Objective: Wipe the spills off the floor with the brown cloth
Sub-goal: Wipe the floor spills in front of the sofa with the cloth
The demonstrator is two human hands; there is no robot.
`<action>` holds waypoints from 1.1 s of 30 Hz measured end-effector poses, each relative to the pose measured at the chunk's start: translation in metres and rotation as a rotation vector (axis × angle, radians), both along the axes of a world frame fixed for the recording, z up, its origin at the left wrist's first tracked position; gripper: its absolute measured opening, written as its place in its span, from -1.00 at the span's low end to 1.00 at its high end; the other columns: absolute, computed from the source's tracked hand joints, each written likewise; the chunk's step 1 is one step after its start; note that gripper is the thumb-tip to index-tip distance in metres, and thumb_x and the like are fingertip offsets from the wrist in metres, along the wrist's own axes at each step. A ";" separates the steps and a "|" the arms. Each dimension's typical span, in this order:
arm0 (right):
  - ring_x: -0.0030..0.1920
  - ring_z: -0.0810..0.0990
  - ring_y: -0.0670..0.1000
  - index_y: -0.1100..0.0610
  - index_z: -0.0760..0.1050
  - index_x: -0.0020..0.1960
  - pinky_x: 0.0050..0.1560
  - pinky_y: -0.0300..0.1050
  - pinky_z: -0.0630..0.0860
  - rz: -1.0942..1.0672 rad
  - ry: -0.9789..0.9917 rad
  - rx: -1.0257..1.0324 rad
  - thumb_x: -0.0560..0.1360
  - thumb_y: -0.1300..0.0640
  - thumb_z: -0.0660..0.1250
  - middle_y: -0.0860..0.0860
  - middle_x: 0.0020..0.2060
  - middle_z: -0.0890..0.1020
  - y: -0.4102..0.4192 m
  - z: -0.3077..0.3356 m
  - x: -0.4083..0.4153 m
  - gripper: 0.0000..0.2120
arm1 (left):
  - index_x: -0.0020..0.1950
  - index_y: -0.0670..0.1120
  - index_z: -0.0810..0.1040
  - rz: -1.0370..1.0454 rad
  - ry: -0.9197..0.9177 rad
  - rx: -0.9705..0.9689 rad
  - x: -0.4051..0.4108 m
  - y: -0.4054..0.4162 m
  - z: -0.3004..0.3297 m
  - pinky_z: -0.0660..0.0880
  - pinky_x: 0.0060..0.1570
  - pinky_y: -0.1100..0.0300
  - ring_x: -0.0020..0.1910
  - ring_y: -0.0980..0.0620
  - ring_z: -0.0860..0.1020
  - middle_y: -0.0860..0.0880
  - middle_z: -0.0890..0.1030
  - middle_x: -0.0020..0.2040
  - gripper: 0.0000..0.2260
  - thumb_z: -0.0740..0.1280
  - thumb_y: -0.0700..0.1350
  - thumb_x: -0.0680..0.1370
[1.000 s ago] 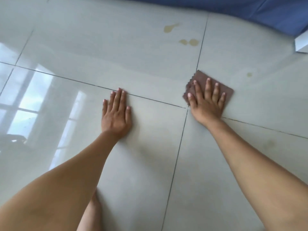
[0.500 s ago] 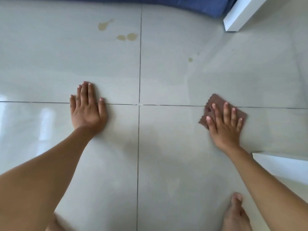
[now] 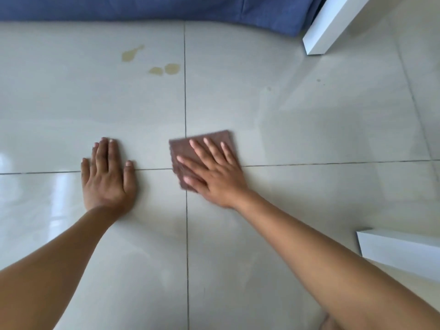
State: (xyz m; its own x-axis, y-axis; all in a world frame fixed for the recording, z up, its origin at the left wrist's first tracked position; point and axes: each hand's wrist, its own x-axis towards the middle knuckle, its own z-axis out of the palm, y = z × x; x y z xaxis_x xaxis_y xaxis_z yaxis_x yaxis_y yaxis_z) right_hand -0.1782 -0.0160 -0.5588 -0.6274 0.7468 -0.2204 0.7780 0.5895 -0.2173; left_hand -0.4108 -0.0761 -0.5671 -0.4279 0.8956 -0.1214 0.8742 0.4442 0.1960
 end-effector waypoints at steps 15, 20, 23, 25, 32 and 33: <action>0.56 -0.24 0.13 -0.23 -0.15 0.53 0.49 0.21 -0.30 -0.900 -0.094 -0.076 0.57 -0.25 -0.18 -0.03 0.57 -0.18 0.185 0.003 0.043 -0.46 | 0.58 -0.12 0.08 0.011 -0.001 0.001 -0.001 0.001 -0.003 -0.07 0.53 -0.02 0.58 -0.05 0.04 -0.09 0.08 0.60 -0.39 -0.10 0.11 0.56; 0.56 -0.25 0.14 -0.24 -0.12 0.52 0.49 0.19 -0.32 -0.602 -0.046 -0.075 0.59 -0.21 -0.20 -0.05 0.57 -0.18 0.204 0.005 -0.088 -0.50 | 0.58 -0.12 0.09 0.010 0.003 -0.008 0.001 0.001 0.000 -0.07 0.53 0.00 0.58 -0.04 0.06 -0.07 0.09 0.60 -0.38 -0.11 0.10 0.55; 0.56 -0.22 0.10 -0.25 -0.08 0.52 0.50 0.15 -0.30 -0.343 -0.011 -0.060 0.60 -0.20 -0.20 -0.08 0.58 -0.14 0.190 0.006 -0.158 -0.51 | 0.58 -0.12 0.11 0.012 -0.002 -0.007 -0.002 0.001 0.000 -0.07 0.53 0.01 0.57 -0.03 0.09 -0.07 0.12 0.59 -0.38 -0.11 0.10 0.55; 0.57 -0.20 0.07 -0.26 -0.06 0.52 0.51 0.11 -0.29 -0.136 0.001 -0.069 0.61 -0.19 -0.18 -0.11 0.58 -0.12 0.164 0.006 -0.189 -0.53 | 0.57 -0.12 0.13 0.005 0.001 -0.005 -0.003 0.002 0.000 -0.07 0.52 0.02 0.57 -0.03 0.11 -0.07 0.14 0.59 -0.38 -0.10 0.10 0.55; 0.56 -0.14 -0.03 -0.28 -0.02 0.50 0.51 0.00 -0.29 0.406 -0.030 -0.022 0.52 -0.31 -0.26 -0.15 0.56 -0.07 0.129 0.001 -0.106 -0.45 | 0.55 -0.13 0.20 -0.004 -0.011 0.008 -0.006 0.002 0.001 -0.13 0.50 0.11 0.54 0.03 0.14 -0.06 0.24 0.55 -0.43 0.00 0.07 0.57; 0.56 -0.12 -0.03 -0.27 -0.06 0.49 0.50 -0.01 -0.28 0.385 -0.051 0.002 0.50 -0.33 -0.32 -0.16 0.55 -0.07 0.139 0.000 -0.076 -0.43 | 0.54 -0.13 0.21 -0.002 -0.015 0.010 -0.007 0.002 0.002 -0.14 0.50 0.12 0.54 0.04 0.12 -0.06 0.25 0.55 -0.43 0.01 0.07 0.57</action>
